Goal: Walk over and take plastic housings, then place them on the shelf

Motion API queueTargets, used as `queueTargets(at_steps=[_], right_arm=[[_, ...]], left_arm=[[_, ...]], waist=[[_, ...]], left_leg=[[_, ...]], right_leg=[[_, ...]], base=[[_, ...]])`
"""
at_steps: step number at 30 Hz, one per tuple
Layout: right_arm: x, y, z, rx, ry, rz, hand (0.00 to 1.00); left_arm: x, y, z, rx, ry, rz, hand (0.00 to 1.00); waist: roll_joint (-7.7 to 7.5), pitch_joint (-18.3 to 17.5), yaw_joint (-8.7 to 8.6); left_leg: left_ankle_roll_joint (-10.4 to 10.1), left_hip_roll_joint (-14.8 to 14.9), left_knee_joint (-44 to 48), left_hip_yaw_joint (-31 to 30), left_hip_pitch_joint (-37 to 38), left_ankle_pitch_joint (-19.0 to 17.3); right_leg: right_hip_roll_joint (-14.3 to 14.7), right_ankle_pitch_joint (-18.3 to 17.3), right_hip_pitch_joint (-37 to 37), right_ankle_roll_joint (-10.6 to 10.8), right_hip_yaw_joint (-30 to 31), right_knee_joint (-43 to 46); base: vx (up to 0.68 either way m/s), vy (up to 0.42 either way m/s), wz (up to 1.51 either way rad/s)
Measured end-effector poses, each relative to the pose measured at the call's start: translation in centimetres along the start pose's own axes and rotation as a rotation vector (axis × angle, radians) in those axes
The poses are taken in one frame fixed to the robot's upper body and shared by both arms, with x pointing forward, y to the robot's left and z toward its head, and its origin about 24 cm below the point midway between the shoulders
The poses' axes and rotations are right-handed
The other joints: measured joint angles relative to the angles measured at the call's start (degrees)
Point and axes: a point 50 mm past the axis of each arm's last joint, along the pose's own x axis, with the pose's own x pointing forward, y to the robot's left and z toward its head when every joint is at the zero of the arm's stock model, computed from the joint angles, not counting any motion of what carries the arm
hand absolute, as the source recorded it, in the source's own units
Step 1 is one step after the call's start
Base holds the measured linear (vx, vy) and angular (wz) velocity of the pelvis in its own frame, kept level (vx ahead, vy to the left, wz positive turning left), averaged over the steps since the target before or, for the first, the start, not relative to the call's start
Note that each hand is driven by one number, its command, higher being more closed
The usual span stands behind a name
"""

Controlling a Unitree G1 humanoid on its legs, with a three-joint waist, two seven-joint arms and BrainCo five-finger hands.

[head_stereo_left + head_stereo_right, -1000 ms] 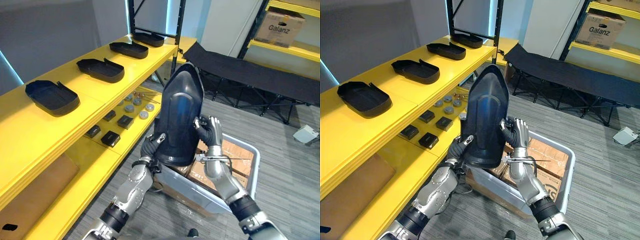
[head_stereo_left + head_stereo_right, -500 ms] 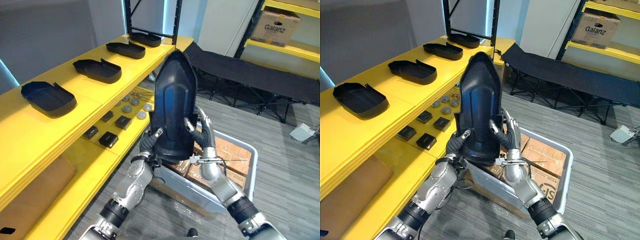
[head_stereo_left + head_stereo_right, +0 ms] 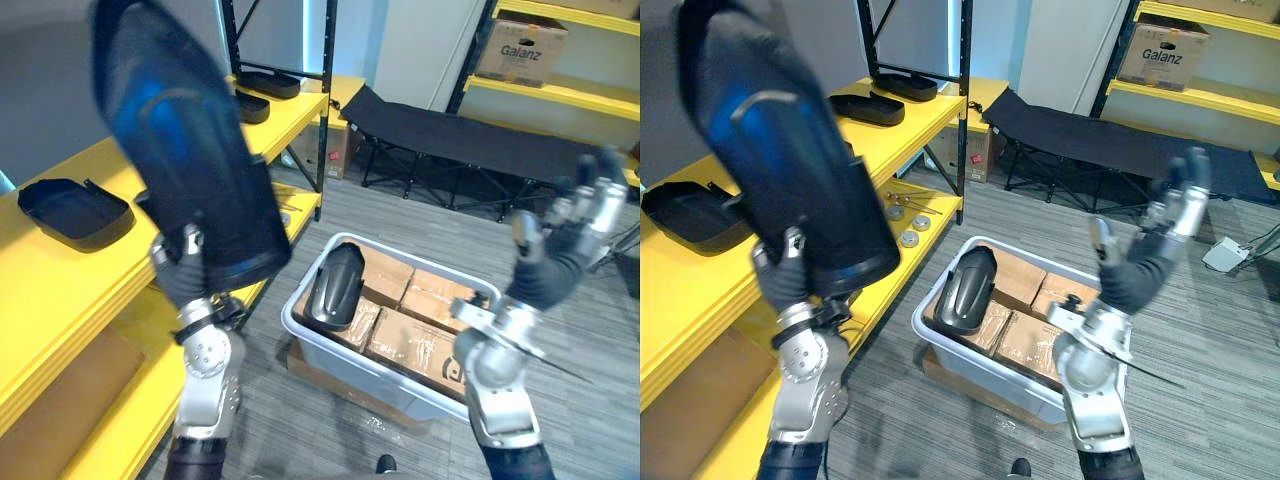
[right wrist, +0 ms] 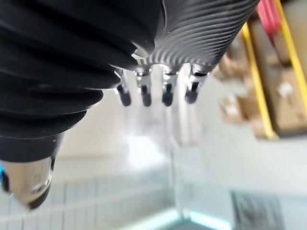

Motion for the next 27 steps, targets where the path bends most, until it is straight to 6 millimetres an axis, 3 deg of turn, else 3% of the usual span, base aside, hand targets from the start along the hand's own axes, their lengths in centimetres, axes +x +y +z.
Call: queueTargets(at_steps=[4, 9, 12, 15, 16, 18, 20, 21, 22, 23, 25, 27], right_arm=[[-1.8, -2.1, -1.2, -0.096, 0.113, 0.013, 0.0], [-6.1, -5.2, -5.6, -0.173, 0.485, 0.109, 0.0], [-7.4, -5.0, -6.5, -0.108, 0.588, 0.175, 0.0], [-8.3, -4.0, -7.0, -0.017, 0.65, 0.26, 0.0], [-8.8, -2.5, -7.5, 0.05, 0.682, 0.313, 0.0], [-9.0, -1.3, -8.0, 0.082, 0.698, 0.348, 0.0], [-8.9, 0.4, -8.6, 0.094, 0.707, 0.405, 0.0], [-8.9, 0.7, -8.7, 0.087, 0.7, 0.412, 0.0], [-8.9, 0.9, -8.6, 0.075, 0.691, 0.42, 0.0], [-8.4, 1.2, -8.6, 0.068, 0.671, 0.413, 0.0], [-7.4, 0.9, -8.8, 0.046, 0.643, 0.399, 0.0], [-5.7, 0.3, -8.9, 0.011, 0.59, 0.387, 0.0]], left_arm=[[-0.5, 0.4, 2.0, -0.024, -0.132, 0.036, 1.0], [-2.2, 2.4, 1.1, 0.023, -0.061, 0.096, 1.0], [-2.8, 3.5, 0.7, 0.068, -0.035, 0.111, 1.0], [-3.1, 4.1, 0.7, 0.094, -0.027, 0.118, 1.0], [-2.9, 4.7, 1.3, 0.104, -0.05, 0.14, 1.0], [-2.7, 5.3, 1.7, 0.116, -0.072, 0.156, 1.0], [-2.2, 6.5, 2.6, 0.156, -0.115, 0.176, 1.0], [-2.0, 6.8, 2.7, 0.165, -0.122, 0.174, 1.0], [-1.8, 7.3, 3.0, 0.176, -0.133, 0.175, 1.0], [-1.2, 8.3, 3.6, 0.204, -0.162, 0.167, 1.0], [-1.2, 9.3, 3.7, 0.227, -0.15, 0.165, 1.0], [-2.2, 10.4, 3.3, 0.244, -0.09, 0.182, 1.0]], waist=[[1.82, -0.76, -0.25], [3.74, -0.85, -1.36], [3.95, -0.41, -1.1], [3.89, -0.34, 0.36], [3.74, -0.19, 1.79], [3.73, -0.01, 2.99], [3.7, 0.83, 5.88], [3.63, 1.11, 6.41], [3.23, 1.12, 6.49], [0.49, 1.38, 6.5], [-0.35, 1.91, 7.89], [0.13, 2.15, 9.77]], left_leg=[[-0.08, -0.13, -0.39, 1.49, 0.04, -0.32], [-0.02, -0.14, -0.31, 2.89, -0.06, -1.13], [0.28, -0.1, 0.85, 2.6, -1.15, -2.35], [0.44, -0.18, 3.01, -0.85, -3.58, -3.01], [0.46, -0.48, 4.12, -4.65, -5.46, -2.99], [0.5, -0.68, 4.7, -7.51, -6.44, -2.95], [0.67, -1.29, 5.32, -13.79, -7.17, -2.87], [0.74, -1.52, 5.64, -15.76, -7.96, -2.91], [1.29, -2.41, 6.11, -19.82, -9.39, -3.13], [1.02, -4.91, 6.52, -26.29, -11.66, -2.43], [-0.32, -5.51, 6.36, -30.33, -12.27, -1.44], [-1.07, -5.58, 6.31, -34.11, -13.05, -0.64]], right_leg=[[0.0, 0.01, -1.09, 0.09, 1.37, -0.01], [0.07, 0.31, -2.14, 0.61, 2.68, -0.24], [-0.04, -0.27, -2.43, 0.56, 2.63, -0.25], [-0.61, -0.48, -1.4, 0.81, -0.64, -0.24], [-0.91, -0.34, 0.18, 1.22, -4.5, -0.18], [-0.96, -0.45, 1.5, 1.17, -7.37, 0.12], [-1.22, -3.79, 4.29, 0.32, -10.5, 4.06], [-1.26, -5.51, 4.96, -0.33, -10.4, 5.69], [-1.18, -10.25, 5.21, -1.48, -8.27, 8.19], [-0.79, -17.6, 6.36, -1.41, -4.18, 10.67], [-0.19, -19.13, 7.07, 0.36, -3.21, 13.04], [0.88, -19.74, 8.95, 0.86, -5.84, 13.79]], base=[[0.02, 0.024, -0.15], [0.02, 0.024, -0.12], [0.0, 0.012, -0.01], [0.02, 0.022, 0.62], [0.05, 0.03, 0.99], [0.04, 0.027, 1.0], [0.05, 0.055, 1.31], [0.04, 0.055, 1.57], [0.07, -0.029, 2.22], [0.08, -0.061, 2.25], [0.08, -0.097, 1.55], [0.09, -0.087, 1.0]])
